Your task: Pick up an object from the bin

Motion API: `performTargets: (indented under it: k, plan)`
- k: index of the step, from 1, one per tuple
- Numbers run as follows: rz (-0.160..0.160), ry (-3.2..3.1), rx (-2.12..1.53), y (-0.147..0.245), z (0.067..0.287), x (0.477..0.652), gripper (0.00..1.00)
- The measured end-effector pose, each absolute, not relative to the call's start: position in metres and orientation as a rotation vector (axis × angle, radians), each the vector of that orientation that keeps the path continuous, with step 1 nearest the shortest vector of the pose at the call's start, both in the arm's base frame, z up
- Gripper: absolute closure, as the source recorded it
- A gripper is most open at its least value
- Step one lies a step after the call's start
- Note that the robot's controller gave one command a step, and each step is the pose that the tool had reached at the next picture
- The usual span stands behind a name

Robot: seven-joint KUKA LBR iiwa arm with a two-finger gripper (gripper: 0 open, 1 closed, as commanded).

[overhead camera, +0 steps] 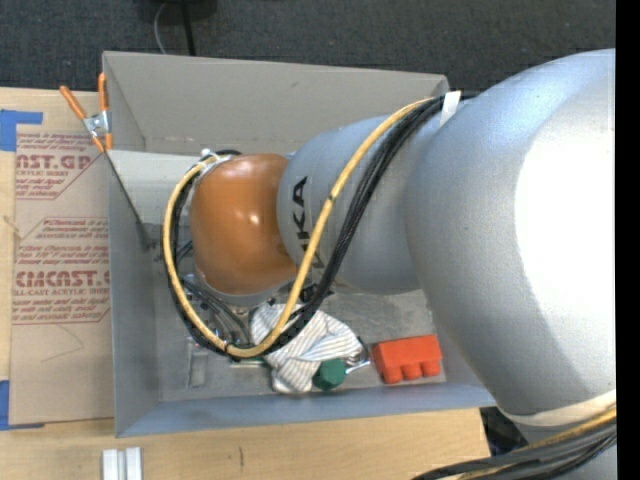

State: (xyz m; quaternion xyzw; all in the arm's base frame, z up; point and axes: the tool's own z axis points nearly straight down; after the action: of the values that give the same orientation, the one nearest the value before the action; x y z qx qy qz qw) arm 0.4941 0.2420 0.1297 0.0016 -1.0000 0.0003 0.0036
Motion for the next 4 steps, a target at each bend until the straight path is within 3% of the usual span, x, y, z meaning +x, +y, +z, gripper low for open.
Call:
performTargets:
  k: [1,3,4]
  plan:
    - [-0.002,-3.141,0.002,0.241,0.134,0.496,0.00]
    - [-0.002,-3.133,0.260,0.212,0.225,0.548,0.00]
    - [-0.004,-3.112,0.501,0.186,0.194,0.552,0.00]
